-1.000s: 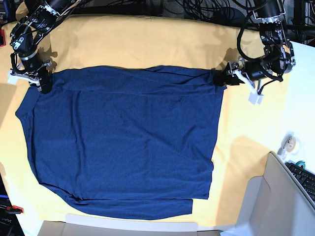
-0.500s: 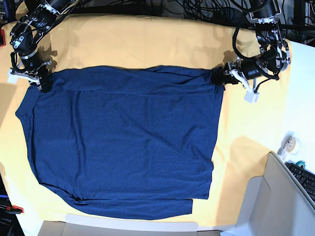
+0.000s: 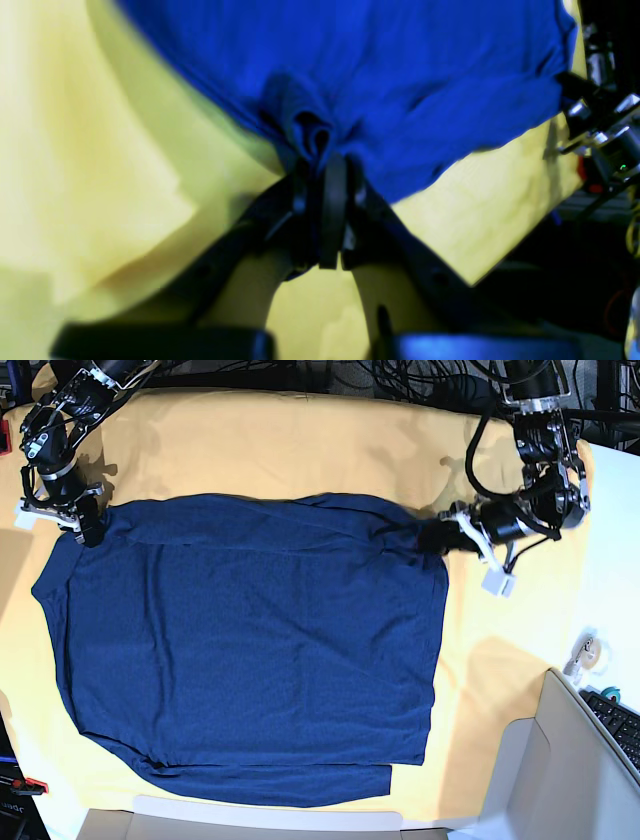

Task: Fold the T-shirt properly
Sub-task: 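Pull the held shoulder edge away from the hem with both grippers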

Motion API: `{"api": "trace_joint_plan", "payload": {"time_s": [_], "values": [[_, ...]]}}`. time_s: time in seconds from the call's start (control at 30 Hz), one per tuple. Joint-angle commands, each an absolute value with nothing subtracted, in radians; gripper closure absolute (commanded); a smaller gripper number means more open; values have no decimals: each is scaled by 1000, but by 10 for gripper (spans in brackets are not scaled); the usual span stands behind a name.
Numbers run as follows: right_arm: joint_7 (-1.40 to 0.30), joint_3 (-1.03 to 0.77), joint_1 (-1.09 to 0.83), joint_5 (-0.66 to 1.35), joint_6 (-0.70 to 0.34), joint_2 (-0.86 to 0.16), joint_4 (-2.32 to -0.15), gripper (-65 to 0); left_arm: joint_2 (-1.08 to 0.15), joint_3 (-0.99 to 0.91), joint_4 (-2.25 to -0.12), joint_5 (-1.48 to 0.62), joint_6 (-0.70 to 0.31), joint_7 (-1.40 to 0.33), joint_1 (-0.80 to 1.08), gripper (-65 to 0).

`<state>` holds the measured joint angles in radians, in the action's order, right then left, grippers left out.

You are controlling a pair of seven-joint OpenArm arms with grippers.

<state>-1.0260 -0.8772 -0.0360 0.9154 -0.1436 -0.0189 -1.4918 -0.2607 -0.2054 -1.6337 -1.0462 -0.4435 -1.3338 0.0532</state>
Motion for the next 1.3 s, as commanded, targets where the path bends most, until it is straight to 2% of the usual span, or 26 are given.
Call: {"api": "trace_joint_plan", "payload": {"time_s": [0.0,0.13,0.33,0.57,0.83,1.1,1.17,1.27], "values": [[-1032,-877,-30,941,-139,-27,-1518,0,-269,-200,-1650,-1064,-449,-1337,35,0],[-1032,-877,12,944,-139,-41,-1586,0,-269,-199,-1649,-1064,-449,-1337,-38,0],[-1029,-877,134,938,-139,-42,-1531,0,-269,-199,-1635,-1063,-449,-1337,-163,0],[-1023,-881,259,875,-139,-87,-1408,0,-274,-206,-1438,-1061,-449,-1320,-288,0],[-911,-880,285,852,-139,-120,-1343,0,-315,-197,-1297,-1055,-450,-1214,-302,0],[-911,-878,272,832,-139,-120,-1253,0,-315,-197,-1213,-1053,-450,-1204,-274,-1],[-911,-878,271,817,-139,-119,-1253,0,-315,-196,-1211,-1053,-450,-1190,-266,-21],[-915,-877,263,806,-139,-119,-1251,-6,-315,-196,-1210,-1053,-450,-1187,-262,-122]]}}
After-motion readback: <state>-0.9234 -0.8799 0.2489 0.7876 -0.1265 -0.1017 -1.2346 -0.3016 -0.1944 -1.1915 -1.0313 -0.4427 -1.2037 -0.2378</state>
